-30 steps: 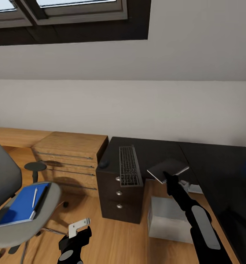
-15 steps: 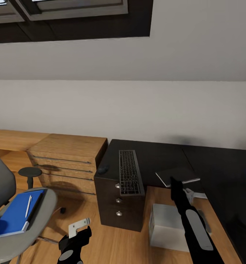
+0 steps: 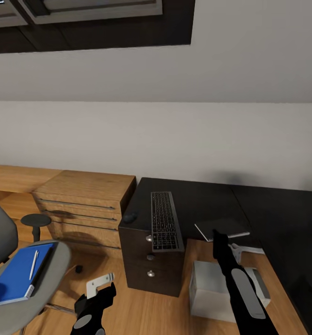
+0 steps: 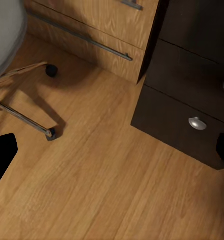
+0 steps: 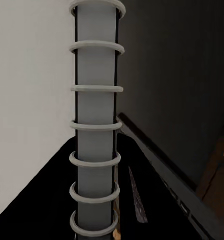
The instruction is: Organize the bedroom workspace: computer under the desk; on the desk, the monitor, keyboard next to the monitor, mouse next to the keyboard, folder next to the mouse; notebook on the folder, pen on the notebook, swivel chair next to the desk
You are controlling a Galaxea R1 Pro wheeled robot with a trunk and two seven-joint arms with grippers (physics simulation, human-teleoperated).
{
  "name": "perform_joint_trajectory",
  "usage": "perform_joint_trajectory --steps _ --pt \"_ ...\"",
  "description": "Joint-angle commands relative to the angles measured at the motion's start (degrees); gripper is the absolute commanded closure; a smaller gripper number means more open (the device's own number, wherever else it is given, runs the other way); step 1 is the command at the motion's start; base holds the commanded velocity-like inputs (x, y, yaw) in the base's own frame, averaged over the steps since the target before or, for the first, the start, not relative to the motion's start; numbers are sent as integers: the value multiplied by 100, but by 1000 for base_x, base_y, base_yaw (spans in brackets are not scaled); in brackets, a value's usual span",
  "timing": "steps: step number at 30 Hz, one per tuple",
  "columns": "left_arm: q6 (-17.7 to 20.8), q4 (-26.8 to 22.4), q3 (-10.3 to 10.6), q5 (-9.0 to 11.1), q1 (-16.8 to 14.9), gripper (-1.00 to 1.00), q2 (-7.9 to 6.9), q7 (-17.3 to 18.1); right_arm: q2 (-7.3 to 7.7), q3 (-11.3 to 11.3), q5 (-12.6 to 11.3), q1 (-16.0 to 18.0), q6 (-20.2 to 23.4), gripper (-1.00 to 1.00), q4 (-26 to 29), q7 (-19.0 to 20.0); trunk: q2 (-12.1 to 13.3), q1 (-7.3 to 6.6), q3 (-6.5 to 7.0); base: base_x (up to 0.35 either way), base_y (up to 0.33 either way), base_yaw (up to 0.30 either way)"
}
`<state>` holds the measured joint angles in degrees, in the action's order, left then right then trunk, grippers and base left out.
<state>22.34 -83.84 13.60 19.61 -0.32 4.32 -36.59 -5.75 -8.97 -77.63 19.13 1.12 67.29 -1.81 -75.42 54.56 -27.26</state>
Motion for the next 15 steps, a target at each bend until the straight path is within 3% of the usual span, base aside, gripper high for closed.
perform_joint_trajectory --steps 1,6,15 --pt "16 -20 6 40 -3 -100 -1 -41 -5 -10 -100 3 11 100 -14 0 -45 23 -24 5 0 0" --pt "16 -54 8 43 -3 -100 -1 -47 -5 -9 -387 3 24 100 -90 -3 -246 132 -114 2 0 0" --pt "19 -62 11 43 -3 -100 -1 -49 -3 -23 -516 3 44 100 -109 13 -607 330 -276 0 0 0"
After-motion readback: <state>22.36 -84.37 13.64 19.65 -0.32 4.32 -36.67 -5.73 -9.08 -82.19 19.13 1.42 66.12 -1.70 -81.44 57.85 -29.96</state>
